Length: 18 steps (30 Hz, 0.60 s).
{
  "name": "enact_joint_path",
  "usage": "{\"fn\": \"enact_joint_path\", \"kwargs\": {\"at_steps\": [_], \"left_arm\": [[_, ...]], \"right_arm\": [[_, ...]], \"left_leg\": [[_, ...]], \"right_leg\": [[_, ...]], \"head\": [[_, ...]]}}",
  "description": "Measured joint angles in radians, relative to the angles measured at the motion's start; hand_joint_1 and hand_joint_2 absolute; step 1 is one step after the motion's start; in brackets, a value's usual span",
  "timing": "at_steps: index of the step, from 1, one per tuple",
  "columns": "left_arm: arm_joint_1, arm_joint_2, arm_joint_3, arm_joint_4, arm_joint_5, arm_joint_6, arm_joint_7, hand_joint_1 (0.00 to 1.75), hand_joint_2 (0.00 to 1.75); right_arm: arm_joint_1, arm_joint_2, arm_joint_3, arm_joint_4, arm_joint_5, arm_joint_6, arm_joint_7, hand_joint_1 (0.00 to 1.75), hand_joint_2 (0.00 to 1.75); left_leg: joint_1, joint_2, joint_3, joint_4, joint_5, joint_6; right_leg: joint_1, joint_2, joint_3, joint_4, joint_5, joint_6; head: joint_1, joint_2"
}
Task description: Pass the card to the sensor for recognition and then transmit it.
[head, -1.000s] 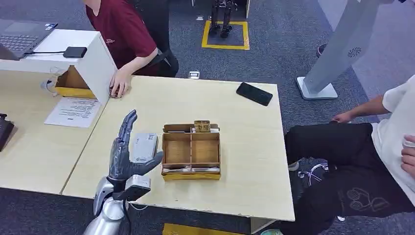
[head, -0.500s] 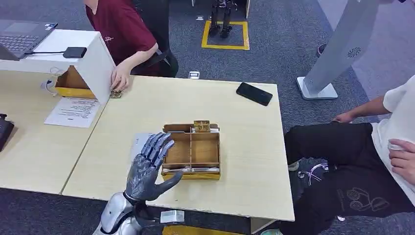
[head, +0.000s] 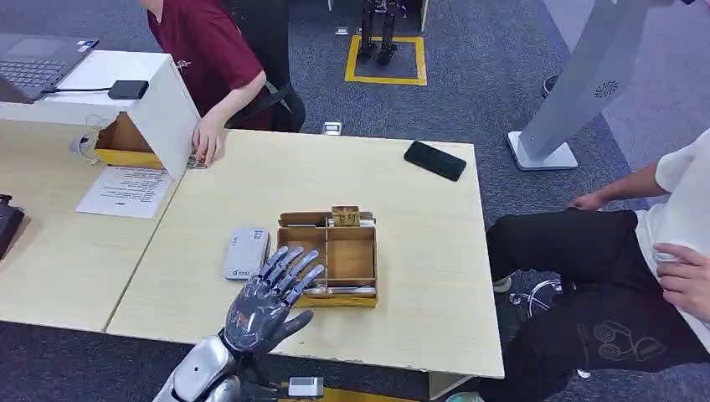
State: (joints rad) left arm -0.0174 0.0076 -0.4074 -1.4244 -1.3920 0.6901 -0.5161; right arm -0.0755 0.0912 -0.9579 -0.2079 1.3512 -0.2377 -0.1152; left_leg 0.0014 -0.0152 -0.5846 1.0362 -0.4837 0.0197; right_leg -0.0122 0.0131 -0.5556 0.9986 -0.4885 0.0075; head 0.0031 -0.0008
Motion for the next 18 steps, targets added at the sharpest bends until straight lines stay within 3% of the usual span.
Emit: {"fn": "enact_joint_path", "kwargs": {"at_steps": [18], "left_arm": [[-0.013,0.003,0.005,0.04,0.005,0.0,0.012,0.0,1.75]], "right_arm": [[0.0,0.0,-0.005,0.0,0.0,0.0,-0.006,0.0,1.75]], "left_leg": [[0.0,0.0,0.0,0.0,0.0,0.0]], "right_leg": [[0.0,0.0,0.0,0.0,0.0,0.0]], "head": [[0.0,0.0]]}}
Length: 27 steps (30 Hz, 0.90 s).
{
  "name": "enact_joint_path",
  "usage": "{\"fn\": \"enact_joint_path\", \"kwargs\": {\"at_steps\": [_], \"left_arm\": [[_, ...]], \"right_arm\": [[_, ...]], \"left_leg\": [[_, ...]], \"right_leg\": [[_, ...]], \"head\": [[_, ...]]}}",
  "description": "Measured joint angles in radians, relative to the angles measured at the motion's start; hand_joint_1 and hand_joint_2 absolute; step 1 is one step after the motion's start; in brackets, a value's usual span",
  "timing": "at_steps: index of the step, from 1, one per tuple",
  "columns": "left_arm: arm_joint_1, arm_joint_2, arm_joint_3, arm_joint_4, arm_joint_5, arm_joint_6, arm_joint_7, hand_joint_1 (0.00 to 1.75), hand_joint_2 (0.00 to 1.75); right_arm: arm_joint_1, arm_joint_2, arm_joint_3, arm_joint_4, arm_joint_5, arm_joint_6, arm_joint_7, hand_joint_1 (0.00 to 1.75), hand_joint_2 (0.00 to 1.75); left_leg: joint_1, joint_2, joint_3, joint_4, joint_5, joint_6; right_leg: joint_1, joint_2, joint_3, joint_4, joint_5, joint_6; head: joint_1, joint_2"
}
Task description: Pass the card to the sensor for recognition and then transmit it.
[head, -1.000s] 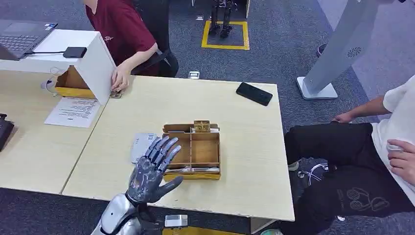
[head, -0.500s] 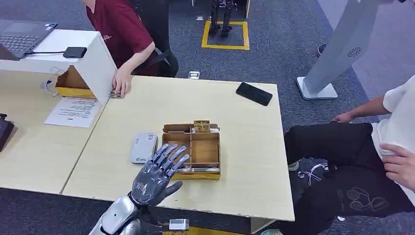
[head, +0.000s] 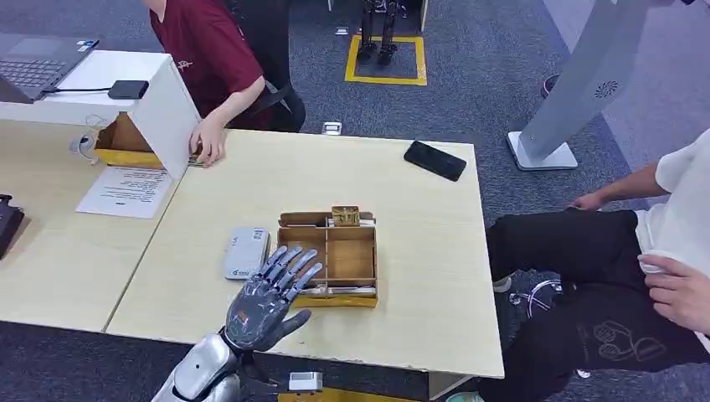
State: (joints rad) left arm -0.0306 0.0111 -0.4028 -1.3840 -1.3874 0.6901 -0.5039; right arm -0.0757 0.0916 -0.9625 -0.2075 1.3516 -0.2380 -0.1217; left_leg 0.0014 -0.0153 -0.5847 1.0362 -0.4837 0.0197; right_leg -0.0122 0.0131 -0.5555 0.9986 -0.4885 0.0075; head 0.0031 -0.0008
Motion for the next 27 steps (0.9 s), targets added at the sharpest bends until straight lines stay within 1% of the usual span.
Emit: {"fn": "enact_joint_path", "kwargs": {"at_steps": [2,7,12,21,27], "left_arm": [[-0.003,0.0,0.0,0.008,-0.002,0.0,0.007,0.0,1.75],[-0.023,0.001,0.019,0.048,-0.008,0.0,0.048,0.0,1.75],[-0.04,0.005,0.045,0.093,0.02,0.0,0.048,0.0,1.75],[-0.065,0.005,0.067,0.158,0.02,0.0,0.061,0.0,1.75],[-0.077,0.005,0.074,0.189,0.025,0.0,0.06,0.0,1.75]], "right_arm": [[0.0,0.0,-0.002,0.0,0.001,0.0,0.0,0.0,1.75],[0.0,0.001,-0.012,0.0,0.005,0.0,-0.001,0.0,1.75],[0.0,0.001,-0.015,0.0,0.013,0.0,-0.001,0.0,1.75],[-0.001,0.002,-0.018,0.0,0.019,0.0,-0.002,0.0,1.75],[-0.001,0.002,-0.019,0.0,0.02,0.0,-0.002,0.0,1.75]], "left_leg": [[0.0,0.0,0.0,0.0,0.0,0.0],[0.0,0.0,0.0,0.0,0.0,0.0],[0.0,0.0,0.0,0.0,0.0,0.0],[0.0,0.0,0.0,0.0,0.0,0.0],[0.0,0.0,0.0,0.0,0.0,0.0]], "right_leg": [[0.0,0.0,0.0,0.0,0.0,0.0],[0.0,0.0,0.0,0.0,0.0,0.0],[0.0,0.0,0.0,0.0,0.0,0.0],[0.0,0.0,0.0,0.0,0.0,0.0],[0.0,0.0,0.0,0.0,0.0,0.0]], "head": [[0.0,0.0],[0.0,0.0],[0.0,0.0],[0.0,0.0],[0.0,0.0]]}}
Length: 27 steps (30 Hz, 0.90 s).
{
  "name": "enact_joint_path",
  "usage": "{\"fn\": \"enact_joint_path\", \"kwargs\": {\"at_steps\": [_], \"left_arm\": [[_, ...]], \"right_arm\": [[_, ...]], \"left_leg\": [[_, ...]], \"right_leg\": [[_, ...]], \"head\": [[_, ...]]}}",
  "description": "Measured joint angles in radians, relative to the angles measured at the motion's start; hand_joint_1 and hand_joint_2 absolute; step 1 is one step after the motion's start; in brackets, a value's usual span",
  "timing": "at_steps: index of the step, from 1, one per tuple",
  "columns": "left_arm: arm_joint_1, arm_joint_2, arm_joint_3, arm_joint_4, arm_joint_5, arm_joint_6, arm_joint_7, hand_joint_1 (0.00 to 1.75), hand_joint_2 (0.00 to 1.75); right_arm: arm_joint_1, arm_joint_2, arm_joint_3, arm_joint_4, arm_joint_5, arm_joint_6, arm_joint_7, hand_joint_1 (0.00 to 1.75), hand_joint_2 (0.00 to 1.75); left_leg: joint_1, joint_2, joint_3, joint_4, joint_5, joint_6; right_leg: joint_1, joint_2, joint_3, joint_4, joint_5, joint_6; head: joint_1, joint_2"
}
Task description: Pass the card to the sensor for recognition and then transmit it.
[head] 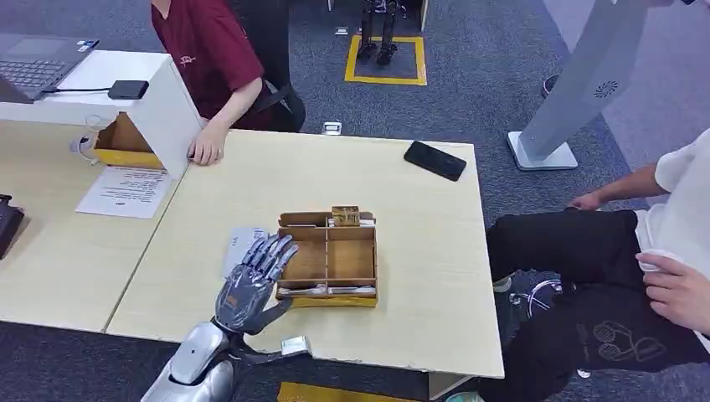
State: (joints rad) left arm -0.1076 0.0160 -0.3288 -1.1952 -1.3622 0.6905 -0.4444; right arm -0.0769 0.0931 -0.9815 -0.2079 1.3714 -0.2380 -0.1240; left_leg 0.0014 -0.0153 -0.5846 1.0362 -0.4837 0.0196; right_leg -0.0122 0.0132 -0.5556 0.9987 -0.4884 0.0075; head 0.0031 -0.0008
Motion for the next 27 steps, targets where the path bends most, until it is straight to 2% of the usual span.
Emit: {"fn": "enact_joint_path", "kwargs": {"at_steps": [13,16,20,27], "left_arm": [[-0.002,-0.002,0.004,0.034,0.048,0.0,-0.037,0.0,1.75],[-0.002,-0.005,0.003,0.042,0.095,0.0,-0.04,0.0,1.75],[-0.002,-0.002,-0.019,0.047,0.211,-0.008,-0.039,0.0,1.75],[-0.002,0.001,-0.039,0.047,0.223,-0.013,-0.03,0.0,1.75]], "right_arm": [[-0.003,0.002,-0.001,0.0,0.0,-0.001,-0.002,0.0,1.75],[-0.003,0.003,-0.002,0.0,0.001,-0.001,-0.002,0.0,1.75],[-0.003,0.004,-0.006,0.0,0.009,0.0,0.001,0.0,1.75],[-0.003,0.005,-0.015,0.0,0.014,0.0,-0.002,0.0,1.75]], "left_leg": [[0.0,0.0,0.0,0.0,0.0,0.0],[0.0,0.0,0.0,0.0,0.0,0.0],[0.0,0.0,0.0,0.0,0.0,0.0],[0.0,0.0,0.0,0.0,0.0,0.0]], "right_leg": [[0.0,0.0,0.0,0.0,0.0,0.0],[0.0,0.0,0.0,0.0,0.0,0.0],[0.0,0.0,0.0,0.0,0.0,0.0],[0.0,0.0,0.0,0.0,0.0,0.0]], "head": [[0.0,0.0],[0.0,0.0],[0.0,0.0],[0.0,0.0]]}}
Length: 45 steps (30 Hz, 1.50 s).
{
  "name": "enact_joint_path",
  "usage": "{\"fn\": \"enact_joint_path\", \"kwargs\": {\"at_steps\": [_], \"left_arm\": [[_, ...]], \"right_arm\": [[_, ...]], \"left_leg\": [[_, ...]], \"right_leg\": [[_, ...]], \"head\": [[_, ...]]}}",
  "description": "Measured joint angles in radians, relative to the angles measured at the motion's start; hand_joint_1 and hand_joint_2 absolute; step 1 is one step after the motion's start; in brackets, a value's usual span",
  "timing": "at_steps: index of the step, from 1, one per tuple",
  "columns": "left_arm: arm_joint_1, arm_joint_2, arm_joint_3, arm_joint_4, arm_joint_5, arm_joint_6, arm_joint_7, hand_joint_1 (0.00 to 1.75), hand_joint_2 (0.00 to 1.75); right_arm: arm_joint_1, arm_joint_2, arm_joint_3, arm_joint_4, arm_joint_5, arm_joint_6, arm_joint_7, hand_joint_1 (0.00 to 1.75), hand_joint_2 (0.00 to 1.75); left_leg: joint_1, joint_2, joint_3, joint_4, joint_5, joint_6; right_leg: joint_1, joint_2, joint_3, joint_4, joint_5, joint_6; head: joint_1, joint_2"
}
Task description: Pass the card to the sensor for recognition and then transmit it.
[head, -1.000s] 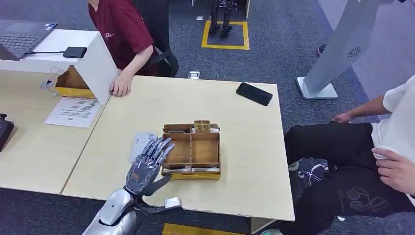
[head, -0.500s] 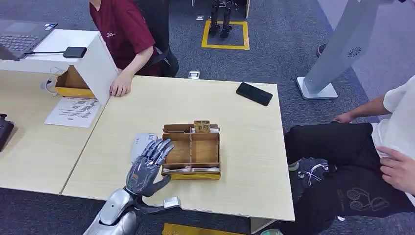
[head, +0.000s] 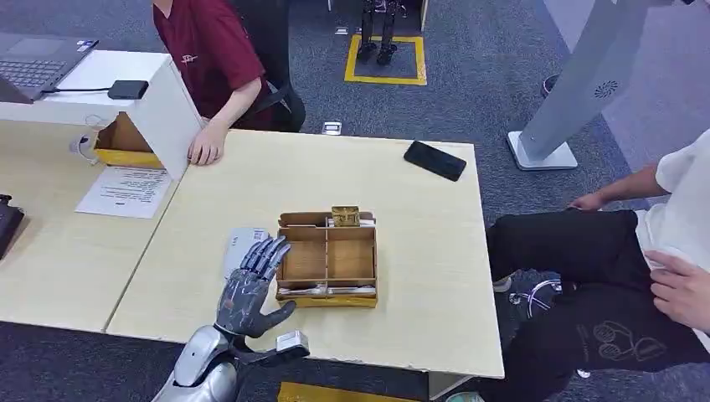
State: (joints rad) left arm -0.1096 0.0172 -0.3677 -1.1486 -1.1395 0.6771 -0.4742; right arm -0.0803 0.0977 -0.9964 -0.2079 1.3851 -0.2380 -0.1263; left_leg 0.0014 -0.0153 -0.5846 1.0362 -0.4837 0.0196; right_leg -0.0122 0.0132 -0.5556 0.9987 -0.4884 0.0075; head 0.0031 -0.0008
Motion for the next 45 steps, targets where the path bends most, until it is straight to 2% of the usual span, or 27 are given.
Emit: {"fn": "enact_joint_path", "kwargs": {"at_steps": [8,14,28,30,34,35,37,40,41,42,43,44,45], "left_arm": [[0.0,0.0,-0.005,0.0,0.012,-0.002,0.004,0.0,1.75],[0.001,0.0,-0.01,-0.011,0.093,-0.059,-0.026,0.0,1.75],[0.002,0.0,-0.012,-0.019,0.098,-0.062,-0.028,0.0,1.75],[0.002,0.0,-0.012,-0.019,0.098,-0.065,-0.028,0.23,1.75],[0.002,0.0,-0.012,-0.019,0.103,-0.093,-0.027,0.23,1.75],[0.002,0.001,-0.012,-0.019,0.103,-0.095,-0.027,1.45,1.75],[0.002,0.003,-0.012,-0.019,0.105,-0.097,-0.027,1.55,1.75],[0.003,0.005,-0.012,-0.019,0.106,-0.102,-0.027,1.47,1.75],[0.003,0.006,-0.012,-0.019,0.107,-0.104,-0.027,0.84,1.75],[0.003,0.007,-0.012,-0.019,0.108,-0.104,-0.027,1.34,1.75],[0.003,0.008,-0.012,-0.019,0.109,-0.104,-0.028,1.57,1.75],[0.003,0.008,-0.012,-0.019,0.111,-0.104,-0.029,1.71,1.75],[0.003,0.008,-0.012,-0.019,0.114,-0.104,-0.029,1.75,1.75]], "right_arm": [[0.0,0.001,-0.003,0.0,0.0,0.0,0.0,0.0,1.75],[0.0,0.001,-0.004,0.0,0.003,0.001,0.0,0.0,1.75],[0.0,0.001,-0.004,0.0,0.003,0.002,0.0,0.0,1.75],[0.0,0.001,-0.004,0.0,0.004,0.002,-0.001,0.0,1.75],[0.0,0.001,-0.004,0.0,0.007,0.002,-0.003,0.0,1.75],[0.0,0.001,-0.004,0.0,0.008,0.002,-0.003,0.0,1.75],[0.0,0.001,-0.004,0.0,0.008,0.002,-0.003,0.0,1.75],[0.0,0.001,-0.004,0.0,0.01,0.001,-0.003,0.0,1.75],[0.0,0.001,-0.004,0.0,0.011,0.001,-0.003,0.0,1.75],[0.0,0.001,-0.004,0.0,0.013,0.001,-0.003,0.0,1.75],[0.0,0.0,-0.005,0.0,0.016,0.001,-0.003,0.0,1.75],[0.0,0.001,-0.005,0.0,0.016,0.001,-0.003,0.0,1.75],[0.0,0.0,-0.005,0.0,0.016,0.001,-0.003,0.0,1.75]], "left_leg": [[0.0,0.0,0.0,0.0,0.0,0.0],[0.0,0.0,0.0,0.0,0.0,0.0],[0.0,0.0,0.0,0.0,0.0,0.0],[0.0,0.0,0.0,0.0,0.0,0.0],[0.0,0.0,0.0,0.0,0.0,0.0],[0.0,0.0,0.0,0.0,0.0,0.0],[0.0,0.0,0.0,0.0,0.0,0.0],[0.0,0.0,0.0,0.0,0.0,0.0],[0.0,0.0,0.0,0.0,0.0,0.0],[0.0,0.0,0.0,0.0,0.0,0.0],[0.0,0.0,0.0,0.0,0.0,0.0],[0.0,0.0,0.0,0.0,0.0,0.0],[0.0,0.0,0.0,0.0,0.0,0.0]], "right_leg": [[0.0,0.0,0.0,0.0,0.0,0.0],[0.0,0.0,0.0,0.0,0.0,0.0],[0.0,0.0,0.0,0.0,0.0,0.0],[0.0,0.0,0.0,0.0,0.0,0.0],[0.0,0.0,0.0,0.0,0.0,0.0],[0.0,0.0,0.0,0.0,0.0,0.0],[0.0,0.0,0.0,0.0,0.0,0.0],[0.0,0.0,0.0,0.0,0.0,0.0],[0.0,0.0,0.0,0.0,0.0,0.0],[0.0,0.0,0.0,0.0,0.0,0.0],[0.0,0.0,0.0,0.0,0.0,0.0],[0.0,0.0,0.0,0.0,0.0,0.0],[0.0,0.0,0.0,0.0,0.0,0.0]], "head": [[0.0,0.0],[0.0,0.0],[0.0,0.0],[0.0,0.0],[0.0,0.0],[0.0,0.0],[0.0,0.0],[0.0,0.0],[0.0,0.0],[0.0,0.0],[0.0,0.0],[0.0,0.0],[0.0,0.0]]}}
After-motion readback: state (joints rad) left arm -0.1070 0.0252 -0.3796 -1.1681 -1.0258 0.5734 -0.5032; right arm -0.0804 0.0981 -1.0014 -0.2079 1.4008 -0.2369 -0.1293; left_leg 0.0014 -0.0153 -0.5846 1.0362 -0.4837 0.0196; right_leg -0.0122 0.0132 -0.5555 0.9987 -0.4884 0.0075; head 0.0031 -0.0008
